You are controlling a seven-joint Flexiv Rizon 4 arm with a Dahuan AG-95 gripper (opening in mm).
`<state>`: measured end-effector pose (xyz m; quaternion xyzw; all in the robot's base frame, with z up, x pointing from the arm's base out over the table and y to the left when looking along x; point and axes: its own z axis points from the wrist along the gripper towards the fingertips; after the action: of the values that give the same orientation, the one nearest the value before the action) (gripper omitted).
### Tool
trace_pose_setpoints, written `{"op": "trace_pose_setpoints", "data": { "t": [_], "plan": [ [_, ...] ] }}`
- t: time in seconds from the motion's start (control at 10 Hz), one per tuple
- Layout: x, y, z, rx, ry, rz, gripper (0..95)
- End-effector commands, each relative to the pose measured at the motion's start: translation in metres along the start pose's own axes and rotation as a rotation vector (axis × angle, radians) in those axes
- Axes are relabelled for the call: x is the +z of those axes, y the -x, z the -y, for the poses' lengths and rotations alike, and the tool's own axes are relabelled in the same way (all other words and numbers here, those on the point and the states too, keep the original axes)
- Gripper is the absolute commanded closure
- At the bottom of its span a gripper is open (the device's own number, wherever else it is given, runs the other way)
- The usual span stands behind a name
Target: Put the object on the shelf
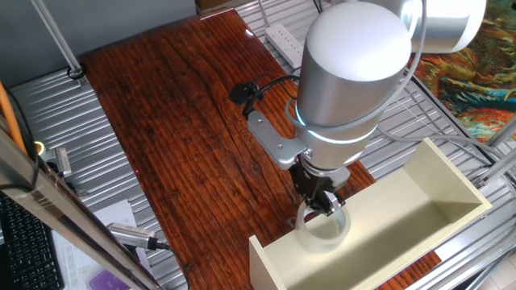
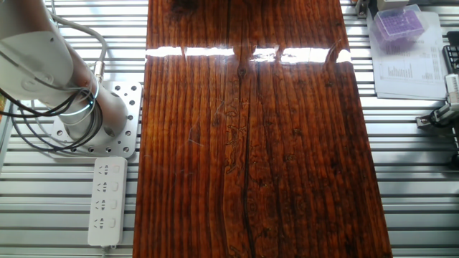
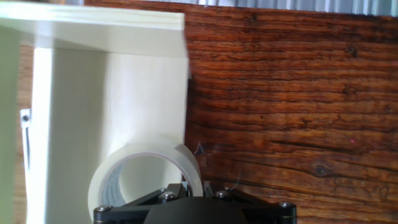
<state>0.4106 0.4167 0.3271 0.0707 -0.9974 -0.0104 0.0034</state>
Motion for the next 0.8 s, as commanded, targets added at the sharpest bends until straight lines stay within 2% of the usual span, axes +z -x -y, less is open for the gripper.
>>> {"op": "trace_pose_setpoints", "data": {
  "t": [0.1, 0.4, 0.6, 0.8],
  "plan": [
    [0.0, -0.001, -0.001, 0.006, -0.003, 0.0, 95.0],
    [0.004, -0.003, -0.005, 0.013, -0.007, -0.009, 95.0],
    [0.011, -0.009, -0.009, 0.025, -0.008, -0.004, 95.0],
    [0.012, -0.011, -0.012, 0.033, -0.01, -0.006, 95.0]
  ]
}}
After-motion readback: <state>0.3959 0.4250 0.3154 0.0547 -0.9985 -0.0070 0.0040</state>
